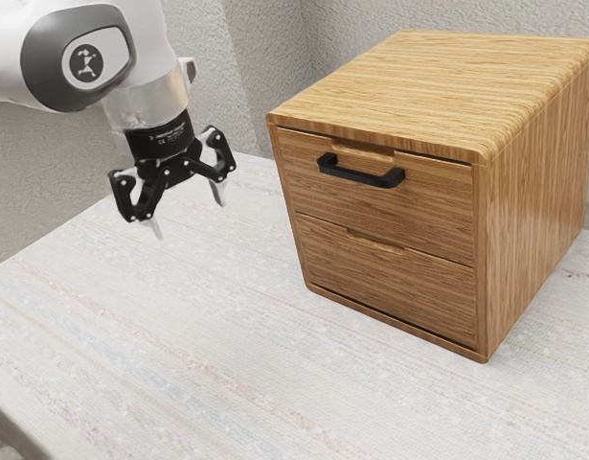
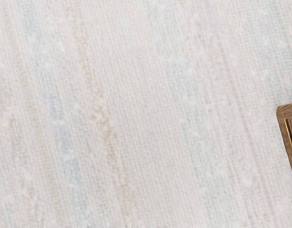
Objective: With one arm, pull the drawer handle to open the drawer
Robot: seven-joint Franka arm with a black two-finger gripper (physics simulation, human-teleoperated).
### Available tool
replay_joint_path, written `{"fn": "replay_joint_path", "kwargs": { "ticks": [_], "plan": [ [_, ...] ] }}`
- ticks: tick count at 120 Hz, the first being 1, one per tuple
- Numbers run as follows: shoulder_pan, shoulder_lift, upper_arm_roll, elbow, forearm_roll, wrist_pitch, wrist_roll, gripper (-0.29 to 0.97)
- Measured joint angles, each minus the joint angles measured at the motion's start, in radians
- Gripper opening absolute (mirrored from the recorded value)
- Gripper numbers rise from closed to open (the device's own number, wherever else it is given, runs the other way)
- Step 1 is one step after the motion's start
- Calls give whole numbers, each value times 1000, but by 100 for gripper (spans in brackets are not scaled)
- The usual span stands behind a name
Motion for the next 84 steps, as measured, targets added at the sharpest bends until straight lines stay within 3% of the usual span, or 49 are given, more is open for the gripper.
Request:
{"fn": "replay_joint_path", "kwargs": {
  "ticks": [26,48,84],
  "plan": [
    [-38,-5,-2,9,7,-2,-176,68],
    [-65,-23,-8,151,62,-15,-284,68],
    [-72,62,-9,163,79,39,-399,68]
  ]
}}
